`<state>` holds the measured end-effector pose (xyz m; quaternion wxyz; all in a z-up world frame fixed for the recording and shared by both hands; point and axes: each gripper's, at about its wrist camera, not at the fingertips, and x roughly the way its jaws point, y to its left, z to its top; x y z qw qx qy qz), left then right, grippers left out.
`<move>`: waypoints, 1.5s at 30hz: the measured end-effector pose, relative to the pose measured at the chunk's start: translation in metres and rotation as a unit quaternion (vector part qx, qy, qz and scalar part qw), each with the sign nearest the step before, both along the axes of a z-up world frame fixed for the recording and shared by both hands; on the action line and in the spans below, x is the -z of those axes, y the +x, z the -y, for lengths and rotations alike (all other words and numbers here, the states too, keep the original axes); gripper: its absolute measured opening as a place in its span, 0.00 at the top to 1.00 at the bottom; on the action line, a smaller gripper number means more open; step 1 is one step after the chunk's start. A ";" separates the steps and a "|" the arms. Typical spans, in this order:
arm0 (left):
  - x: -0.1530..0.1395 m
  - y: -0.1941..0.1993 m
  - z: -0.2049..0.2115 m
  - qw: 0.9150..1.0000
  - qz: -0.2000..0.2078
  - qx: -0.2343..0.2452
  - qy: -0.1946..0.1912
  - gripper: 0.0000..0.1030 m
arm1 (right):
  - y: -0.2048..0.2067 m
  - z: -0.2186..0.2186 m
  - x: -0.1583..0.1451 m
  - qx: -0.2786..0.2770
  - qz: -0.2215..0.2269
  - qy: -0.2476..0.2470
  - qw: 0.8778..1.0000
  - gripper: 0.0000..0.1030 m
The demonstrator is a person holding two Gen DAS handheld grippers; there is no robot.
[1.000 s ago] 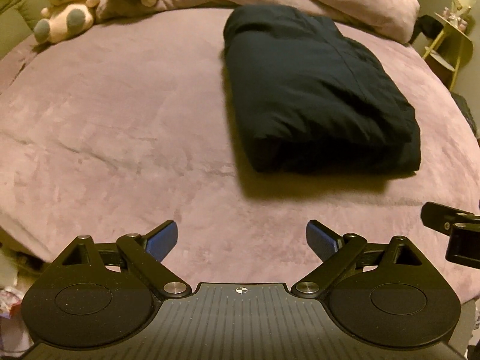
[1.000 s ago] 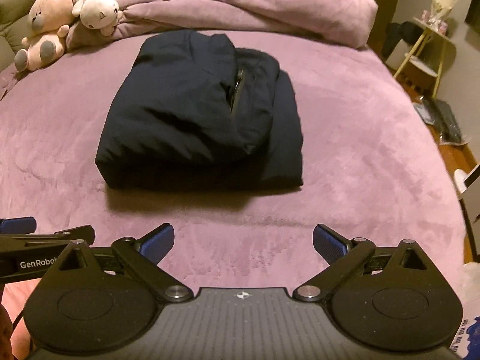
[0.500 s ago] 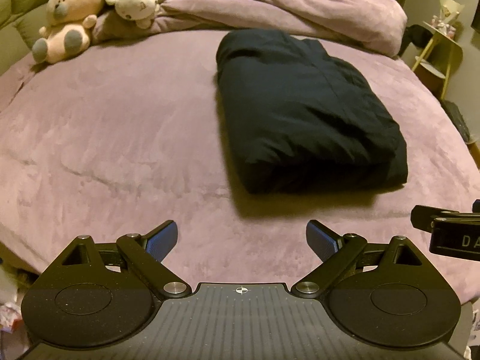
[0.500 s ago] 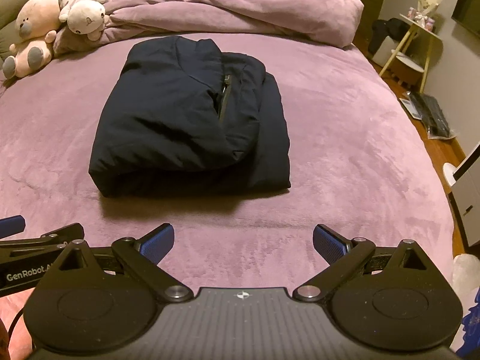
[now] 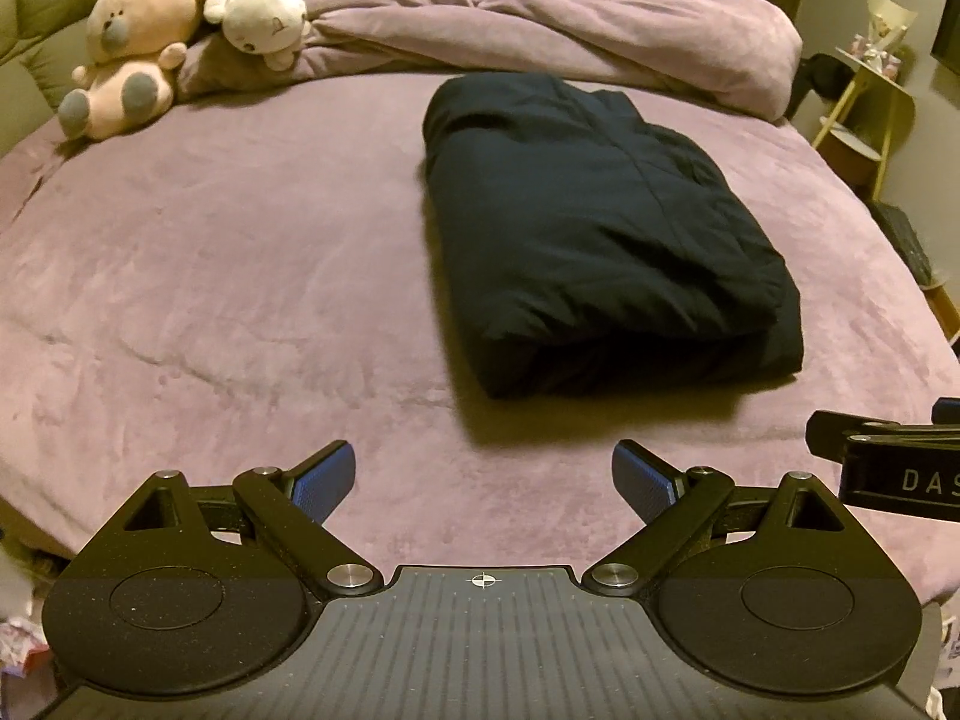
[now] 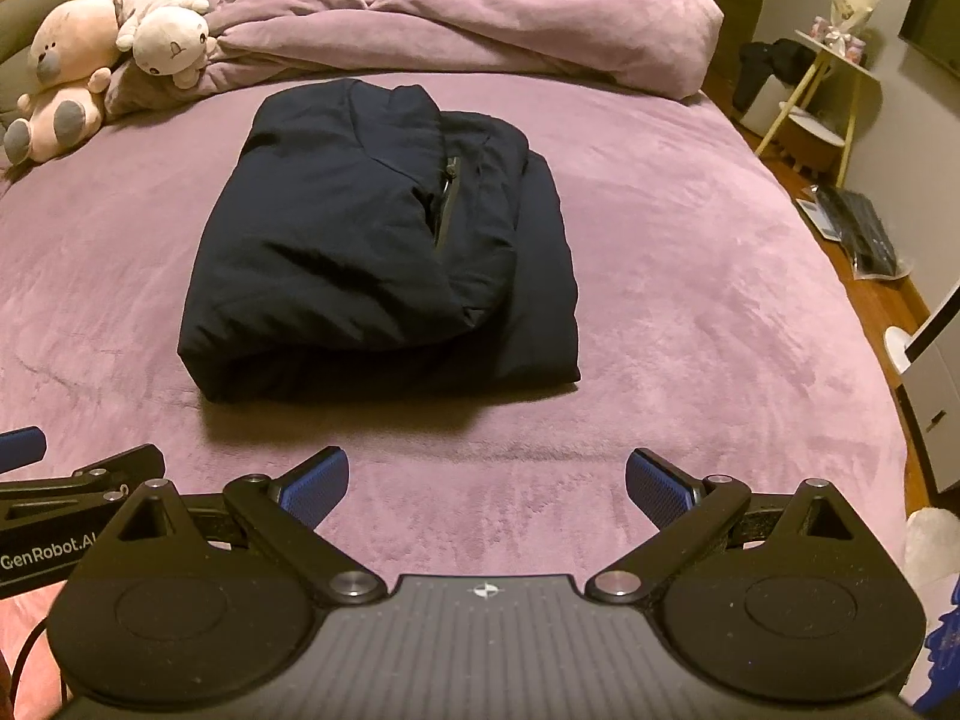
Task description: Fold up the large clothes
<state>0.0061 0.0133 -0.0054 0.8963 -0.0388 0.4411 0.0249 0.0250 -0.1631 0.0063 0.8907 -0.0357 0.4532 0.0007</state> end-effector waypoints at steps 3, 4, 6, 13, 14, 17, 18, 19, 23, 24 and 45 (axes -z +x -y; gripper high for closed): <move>0.000 0.000 0.000 1.000 0.000 0.001 0.001 0.07 | 0.000 0.001 -0.001 0.001 0.002 0.000 1.000 0.04; 0.000 0.000 0.000 1.000 0.001 0.001 0.001 0.07 | 0.000 0.000 -0.001 0.002 0.002 0.000 1.000 0.04; -0.001 0.000 0.000 1.000 0.002 0.001 0.002 0.07 | 0.000 0.001 -0.002 0.003 0.004 0.002 1.000 0.04; -0.001 0.000 0.000 1.000 0.004 0.004 0.001 0.07 | 0.001 0.001 -0.003 0.002 0.006 0.001 1.000 0.04; -0.002 0.000 0.000 1.000 0.004 0.005 0.000 0.07 | 0.001 0.001 -0.003 0.002 0.006 0.002 1.000 0.04; -0.002 0.000 0.000 1.000 0.005 0.006 0.000 0.07 | 0.001 0.000 -0.003 0.002 0.006 0.001 1.000 0.04; -0.002 0.000 0.000 1.000 0.006 0.006 0.000 0.07 | 0.001 0.000 -0.003 0.004 0.006 0.001 1.000 0.04; -0.002 0.000 0.000 1.000 0.006 0.006 0.000 0.07 | 0.001 0.000 -0.003 0.004 0.008 0.002 1.000 0.04; -0.003 0.001 0.001 1.000 0.006 0.007 0.002 0.07 | 0.001 0.002 -0.004 0.002 0.008 0.002 1.000 0.04; -0.003 0.001 0.002 1.000 0.006 0.008 0.003 0.07 | 0.002 0.003 -0.004 0.001 0.008 0.002 1.000 0.04; -0.003 0.003 0.006 1.000 0.006 0.016 0.006 0.07 | 0.005 0.009 -0.003 0.001 0.009 0.004 1.000 0.04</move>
